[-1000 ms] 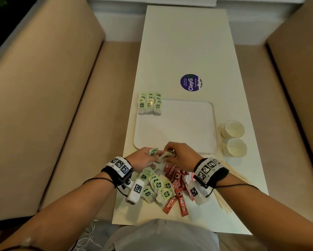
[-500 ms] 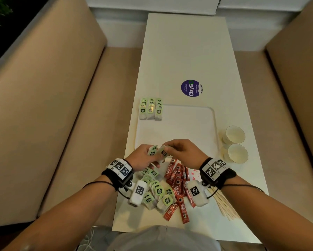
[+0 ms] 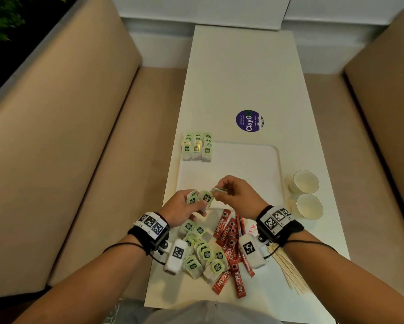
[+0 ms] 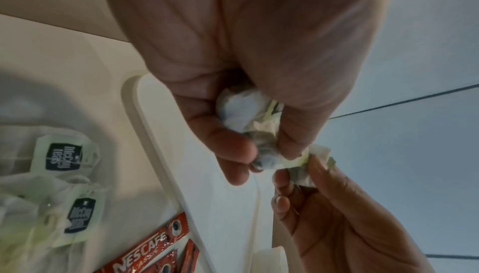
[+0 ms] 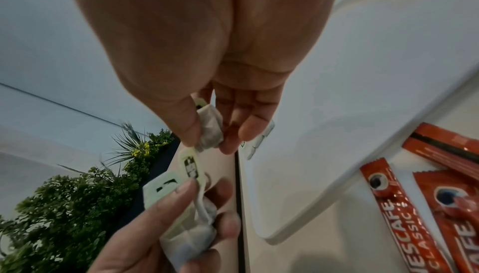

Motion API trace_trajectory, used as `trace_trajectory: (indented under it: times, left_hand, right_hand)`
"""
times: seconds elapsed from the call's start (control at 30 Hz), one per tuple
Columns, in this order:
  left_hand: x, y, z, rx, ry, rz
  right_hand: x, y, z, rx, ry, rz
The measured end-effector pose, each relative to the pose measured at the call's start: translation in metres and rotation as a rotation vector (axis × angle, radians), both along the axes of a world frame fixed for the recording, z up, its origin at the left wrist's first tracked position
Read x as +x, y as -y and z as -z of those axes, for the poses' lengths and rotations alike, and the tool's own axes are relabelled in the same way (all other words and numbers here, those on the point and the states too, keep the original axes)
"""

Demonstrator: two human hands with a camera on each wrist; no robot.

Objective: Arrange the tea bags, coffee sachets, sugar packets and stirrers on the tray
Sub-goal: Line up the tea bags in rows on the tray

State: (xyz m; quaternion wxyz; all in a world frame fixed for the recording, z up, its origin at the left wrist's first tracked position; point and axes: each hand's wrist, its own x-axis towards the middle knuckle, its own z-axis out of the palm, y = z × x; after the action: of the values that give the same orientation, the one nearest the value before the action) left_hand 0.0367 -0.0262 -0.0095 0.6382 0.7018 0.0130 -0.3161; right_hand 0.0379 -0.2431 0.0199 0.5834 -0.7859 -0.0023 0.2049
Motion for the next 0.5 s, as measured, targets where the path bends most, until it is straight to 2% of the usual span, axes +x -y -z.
trace_trajectory:
  times: [0.27,0.5]
  left_hand:
    - [0.009,-0.005,-0.006,-0.071,0.035,-0.023]
    - [0.012,-0.008,-0.011,-0.039,0.053,0.002]
  right_hand:
    - [0.008,-0.012,0.000,-0.059,0.008,0.004]
    - [0.012,-0.020,-0.001,-0.086,0.019,-0.025]
